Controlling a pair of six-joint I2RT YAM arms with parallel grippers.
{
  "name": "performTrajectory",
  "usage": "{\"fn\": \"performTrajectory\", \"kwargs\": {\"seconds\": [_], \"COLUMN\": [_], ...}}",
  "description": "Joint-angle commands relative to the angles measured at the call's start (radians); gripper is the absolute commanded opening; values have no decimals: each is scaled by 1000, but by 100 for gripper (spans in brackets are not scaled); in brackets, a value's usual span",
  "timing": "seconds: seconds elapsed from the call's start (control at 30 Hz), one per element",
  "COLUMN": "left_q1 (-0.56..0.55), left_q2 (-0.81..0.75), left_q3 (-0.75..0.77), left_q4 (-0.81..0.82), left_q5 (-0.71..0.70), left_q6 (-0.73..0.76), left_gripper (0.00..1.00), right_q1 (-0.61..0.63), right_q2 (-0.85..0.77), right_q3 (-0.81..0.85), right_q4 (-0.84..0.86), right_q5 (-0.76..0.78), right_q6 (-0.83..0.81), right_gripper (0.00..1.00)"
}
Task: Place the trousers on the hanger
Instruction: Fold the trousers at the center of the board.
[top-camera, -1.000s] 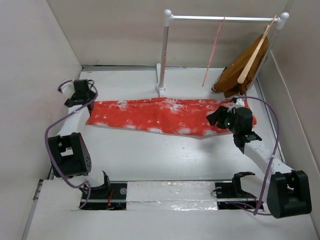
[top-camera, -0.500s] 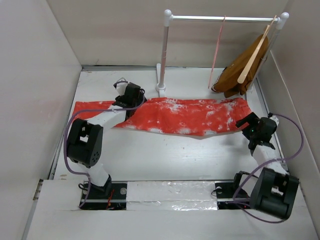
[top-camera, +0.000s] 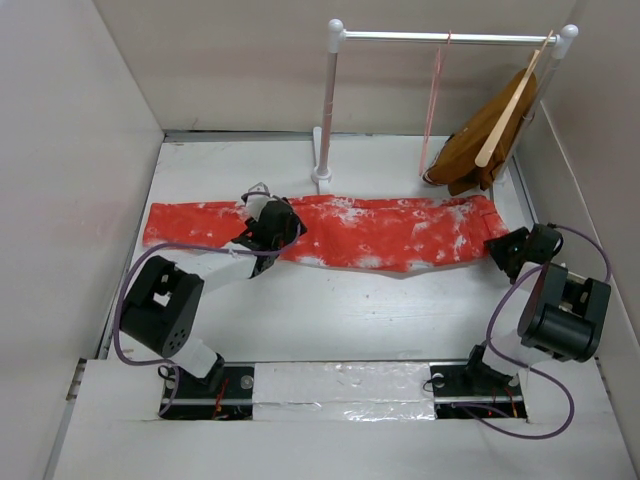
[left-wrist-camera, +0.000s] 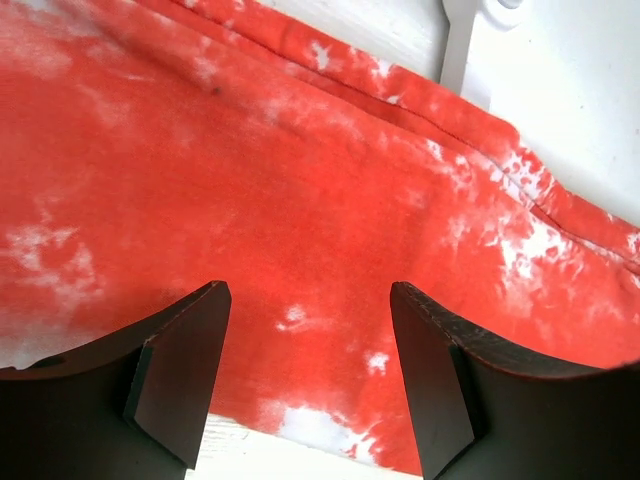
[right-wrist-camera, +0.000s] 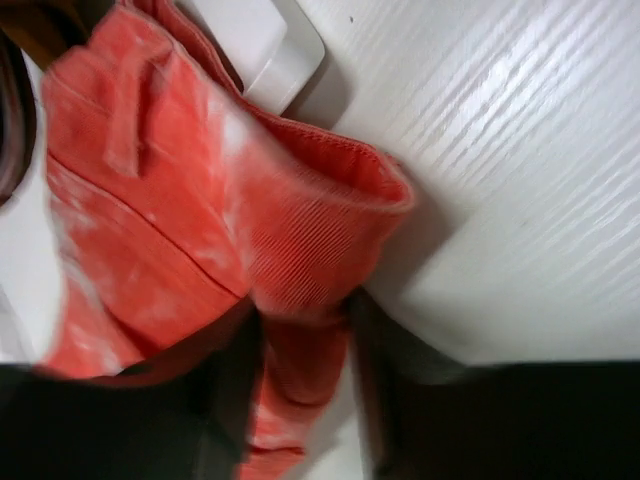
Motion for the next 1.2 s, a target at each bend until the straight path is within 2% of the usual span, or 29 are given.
{"fn": "performTrajectory", "kwargs": {"seconds": [0.0,0.03,0.07,0.1,0.2,0.23,0.33,0.37,0.47,0.5,0.57,0.6,0.63,0.7,0.73,0.83,1.0,1.03,1.17], "left_q1": [5,5,5,5,5,5,5,5,5,5,5,5,5,-5,-5,-39,-171,-230,-356], "left_q2": [-60,-71,-82,-102,-138,-152,-175,-184,-232,-255,-269,-275,-275,-275,-274,-272,-248,-238,-143], "left_q3": [-57,-71,-94,-103,-139,-152,-165,-171,-185,-195,-206,-211,-214,-234,-244,-286,-321,-318,-274], "left_q4": [56,59,60,66,86,91,88,85,79,79,80,74,71,76,82,102,119,117,123], "left_q5": [-17,-26,-31,-34,-34,-31,-23,-23,-37,-38,-38,-40,-34,-26,-19,-15,-41,-67,-89], "left_q6": [12,12,15,18,27,29,30,38,41,47,60,67,69,67,61,37,-22,-34,-91], "left_gripper": [62,62,62,62,59,59,56,55,50,49,47,44,44,40,40,38,35,35,35], "right_q1": [4,4,4,4,19,81,224,317,457,555,661,767,819,919,1014,1160,1235,1236,1236], "right_q2": [9,-8,-24,-47,-205,-315,-472,-554,-656,-714,-764,-782,-804,-802,-783,-773,-862,-877,-933], "right_q3": [6,5,-2,-23,-90,-101,-83,-77,-72,-71,-68,-57,-43,36,78,254,402,431,532], "right_q4": [89,79,68,60,16,-7,-188,-232,-349,-369,-409,-423,-444,-461,-499,-593,-629,-639,-717], "right_q5": [-33,-35,-20,-7,-7,-10,34,46,59,68,107,131,152,207,229,380,523,537,612], "right_q6": [41,15,-2,-21,-84,-125,-200,-231,-229,-223,-191,-180,-170,-153,-153,-156,-173,-174,-218], "right_gripper": [26,17,2,0,0,0,0,0,0,0,0,0,0,0,0,0,0,0,0]}}
